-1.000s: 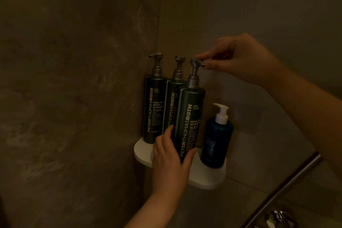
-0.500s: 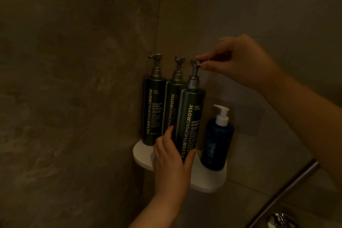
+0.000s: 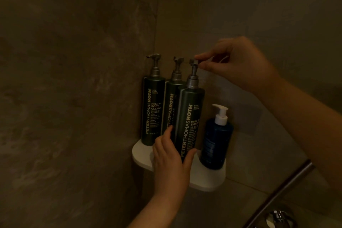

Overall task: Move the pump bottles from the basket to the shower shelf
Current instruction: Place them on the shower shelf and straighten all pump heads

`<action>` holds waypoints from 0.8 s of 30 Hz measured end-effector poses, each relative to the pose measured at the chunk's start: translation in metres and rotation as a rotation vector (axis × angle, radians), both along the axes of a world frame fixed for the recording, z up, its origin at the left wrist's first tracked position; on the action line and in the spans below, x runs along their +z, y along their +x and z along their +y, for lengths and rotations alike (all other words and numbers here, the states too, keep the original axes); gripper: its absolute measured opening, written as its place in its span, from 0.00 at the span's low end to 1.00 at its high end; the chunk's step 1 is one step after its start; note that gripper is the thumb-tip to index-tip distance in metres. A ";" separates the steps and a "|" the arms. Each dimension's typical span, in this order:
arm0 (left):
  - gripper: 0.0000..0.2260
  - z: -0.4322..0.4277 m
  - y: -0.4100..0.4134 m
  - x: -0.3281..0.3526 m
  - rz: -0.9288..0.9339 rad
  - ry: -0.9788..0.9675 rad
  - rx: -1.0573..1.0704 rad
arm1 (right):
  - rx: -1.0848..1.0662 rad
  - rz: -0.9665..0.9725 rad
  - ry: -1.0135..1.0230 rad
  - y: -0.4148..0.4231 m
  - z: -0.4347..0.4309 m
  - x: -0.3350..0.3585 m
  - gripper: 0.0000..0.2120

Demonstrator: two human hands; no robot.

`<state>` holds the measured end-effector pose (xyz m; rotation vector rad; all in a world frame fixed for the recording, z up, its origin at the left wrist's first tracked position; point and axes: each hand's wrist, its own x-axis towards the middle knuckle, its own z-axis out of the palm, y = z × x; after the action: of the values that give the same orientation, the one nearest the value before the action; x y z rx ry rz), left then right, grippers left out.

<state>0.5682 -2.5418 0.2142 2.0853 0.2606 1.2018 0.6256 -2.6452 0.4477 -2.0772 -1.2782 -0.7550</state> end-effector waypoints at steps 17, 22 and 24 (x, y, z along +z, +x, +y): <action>0.35 -0.002 0.000 0.004 0.028 -0.009 -0.045 | -0.061 -0.129 0.024 -0.005 -0.015 -0.076 0.10; 0.36 -0.003 -0.005 -0.004 0.046 0.041 -0.155 | -0.026 -0.126 0.057 0.000 -0.021 -0.079 0.09; 0.35 -0.004 -0.007 -0.009 0.055 0.074 -0.169 | -0.027 -0.121 0.071 0.002 -0.024 -0.080 0.09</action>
<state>0.5614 -2.5457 0.2054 2.1591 0.0634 1.0690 0.6274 -2.6692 0.3676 -2.0220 -1.2706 -0.9376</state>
